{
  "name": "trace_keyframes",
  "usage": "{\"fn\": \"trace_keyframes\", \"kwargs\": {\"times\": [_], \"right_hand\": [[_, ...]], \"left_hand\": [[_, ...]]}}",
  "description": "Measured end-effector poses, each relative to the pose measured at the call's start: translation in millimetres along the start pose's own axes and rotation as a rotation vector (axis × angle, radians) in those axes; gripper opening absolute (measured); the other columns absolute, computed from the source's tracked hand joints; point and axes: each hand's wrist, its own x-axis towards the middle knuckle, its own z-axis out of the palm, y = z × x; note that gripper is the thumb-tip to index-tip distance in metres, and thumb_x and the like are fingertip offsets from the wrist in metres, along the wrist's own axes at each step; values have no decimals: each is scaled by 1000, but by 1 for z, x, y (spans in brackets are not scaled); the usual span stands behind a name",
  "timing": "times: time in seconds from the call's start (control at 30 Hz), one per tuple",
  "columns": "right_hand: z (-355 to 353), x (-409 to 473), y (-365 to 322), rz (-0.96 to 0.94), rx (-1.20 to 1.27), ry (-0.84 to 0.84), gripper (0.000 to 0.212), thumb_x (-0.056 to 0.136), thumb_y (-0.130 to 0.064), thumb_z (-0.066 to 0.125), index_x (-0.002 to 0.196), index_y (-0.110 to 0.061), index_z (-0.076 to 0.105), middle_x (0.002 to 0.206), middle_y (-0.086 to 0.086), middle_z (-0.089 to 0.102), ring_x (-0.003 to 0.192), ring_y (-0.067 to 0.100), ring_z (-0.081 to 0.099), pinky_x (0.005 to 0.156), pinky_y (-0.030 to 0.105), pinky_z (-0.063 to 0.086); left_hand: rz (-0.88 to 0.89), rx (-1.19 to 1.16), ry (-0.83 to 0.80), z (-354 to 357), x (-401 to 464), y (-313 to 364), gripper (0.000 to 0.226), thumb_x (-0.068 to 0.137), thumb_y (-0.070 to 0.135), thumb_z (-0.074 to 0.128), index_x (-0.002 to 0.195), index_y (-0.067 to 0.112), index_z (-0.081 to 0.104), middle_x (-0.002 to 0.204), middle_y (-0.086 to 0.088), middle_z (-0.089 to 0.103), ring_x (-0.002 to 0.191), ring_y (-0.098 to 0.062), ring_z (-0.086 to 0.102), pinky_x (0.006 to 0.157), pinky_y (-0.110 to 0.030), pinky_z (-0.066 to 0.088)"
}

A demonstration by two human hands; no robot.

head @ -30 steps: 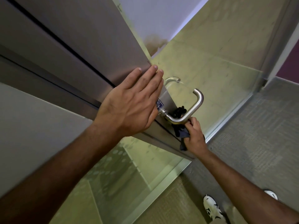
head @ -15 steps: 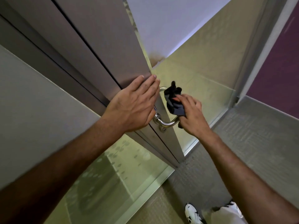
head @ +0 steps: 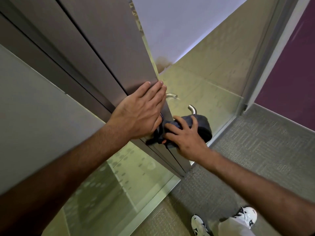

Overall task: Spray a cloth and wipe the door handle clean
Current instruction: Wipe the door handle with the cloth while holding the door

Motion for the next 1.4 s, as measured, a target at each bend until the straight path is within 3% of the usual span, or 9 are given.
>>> {"fn": "trace_keyframes", "kwargs": {"times": [0.2,0.37,0.6,0.73,0.8,0.97,1.1,1.23,1.4], "right_hand": [[-13,14,3,-205,-141,-81,39,76,-24,71,114,-27,66,133,-6,55,130,30,44,103,66,32],[-14,14,16,358,62,74,47,69,-23,62,116,-27,65,129,-5,63,122,32,48,96,51,36],[-32,1,47,583,781,483,74,67,13,47,133,-17,55,131,4,52,123,16,51,109,41,44],[-32,-8,50,857,936,770,74,75,12,46,129,-39,50,128,-14,48,122,20,50,108,52,44],[-24,-5,27,637,604,690,68,71,8,50,119,-39,52,130,-32,44,115,23,44,100,50,39],[12,-10,-19,-35,32,52,50,76,-36,63,125,-31,57,143,-1,52,132,30,40,100,49,31],[-4,-8,-10,-38,132,-43,48,84,-65,53,109,-29,73,137,-5,57,137,25,42,116,52,22],[6,16,-13,77,80,154,25,81,-26,70,98,-8,66,107,12,61,101,33,57,100,46,41],[18,27,-44,473,-33,155,49,76,-19,71,121,-5,59,117,12,63,129,34,51,117,51,22]], "left_hand": [[4,-11,-11,-1,-1,1,74,102,45,2,160,-2,11,169,-19,13,157,-32,11,126,-48,5],[-17,-25,16,1,-1,0,74,102,44,7,159,-2,22,166,-19,24,156,-31,19,126,-47,9],[-17,-29,5,2,-1,0,74,103,46,8,158,-1,25,166,-18,25,156,-31,20,127,-47,11],[-10,-13,-7,2,-1,1,75,102,45,5,159,0,24,167,-18,25,156,-31,20,127,-48,13],[-8,-23,-16,2,-1,1,74,102,45,4,159,1,23,167,-18,23,156,-31,19,127,-48,11],[-9,-48,8,1,-2,2,75,101,42,3,159,-1,23,167,-18,24,156,-31,20,126,-47,9],[-4,-43,10,1,-1,0,75,101,42,3,159,-2,22,167,-18,23,156,-31,19,126,-47,9],[-7,-31,13,2,-2,1,74,101,42,1,159,0,19,168,-18,21,157,-31,16,126,-46,7],[-7,-45,21,4,-2,1,75,101,43,2,158,0,23,167,-17,24,156,-31,19,126,-46,9]]}}
